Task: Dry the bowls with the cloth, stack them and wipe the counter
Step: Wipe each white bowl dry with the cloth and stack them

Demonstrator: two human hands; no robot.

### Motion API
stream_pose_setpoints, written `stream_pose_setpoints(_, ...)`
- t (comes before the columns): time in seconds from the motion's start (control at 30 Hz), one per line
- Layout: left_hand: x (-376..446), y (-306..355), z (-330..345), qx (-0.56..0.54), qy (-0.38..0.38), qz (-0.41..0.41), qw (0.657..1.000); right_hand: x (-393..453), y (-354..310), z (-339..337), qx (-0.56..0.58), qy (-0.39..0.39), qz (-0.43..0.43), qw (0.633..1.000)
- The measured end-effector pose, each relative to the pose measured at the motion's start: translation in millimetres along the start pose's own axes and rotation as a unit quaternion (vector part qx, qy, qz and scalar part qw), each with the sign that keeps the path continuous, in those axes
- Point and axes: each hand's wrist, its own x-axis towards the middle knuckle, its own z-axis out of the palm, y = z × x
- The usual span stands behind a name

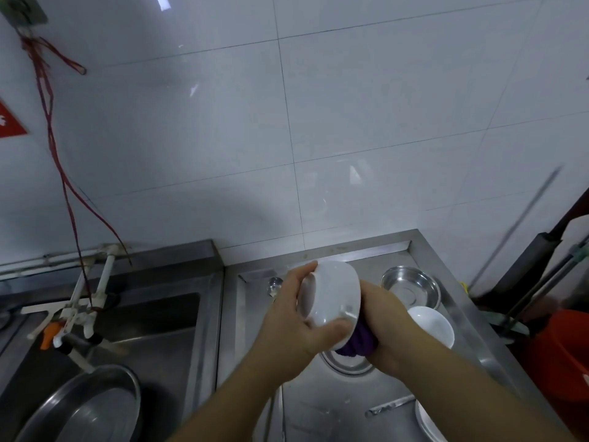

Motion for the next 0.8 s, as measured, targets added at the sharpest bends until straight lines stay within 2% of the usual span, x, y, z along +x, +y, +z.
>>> stream_pose_setpoints(0.1,7,-2,-8,0.046,-0.036,0.032,0.998,2,-1,-11,0.114,-0.034,0.030,0.992)
stream_pose_setpoints(0.27,13,-3,-12,0.112,-0.063,0.034,0.991,5,4,-14,0.138,-0.074,0.017,0.988)
stream_pose_setpoints(0.33,13,-1,-8,0.102,-0.059,0.017,0.993,7,10,-15,0.159,-0.072,0.015,0.984)
stream_pose_setpoints(0.43,11,-4,-2,-0.031,-0.024,-0.088,0.995,8,13,-17,0.180,-0.050,-0.007,0.982)
stream_pose_setpoints(0.53,8,-17,-2,-0.225,-0.006,-0.267,0.937,11,14,-24,0.194,-0.026,-0.025,0.980)
stream_pose_setpoints(0.73,-4,-13,-1,-0.453,0.007,-0.281,0.846,13,23,-31,0.178,-0.025,-0.033,0.983)
stream_pose_setpoints(0.8,-5,-11,0,-0.488,0.018,-0.265,0.831,13,27,-33,0.174,-0.023,-0.038,0.984)
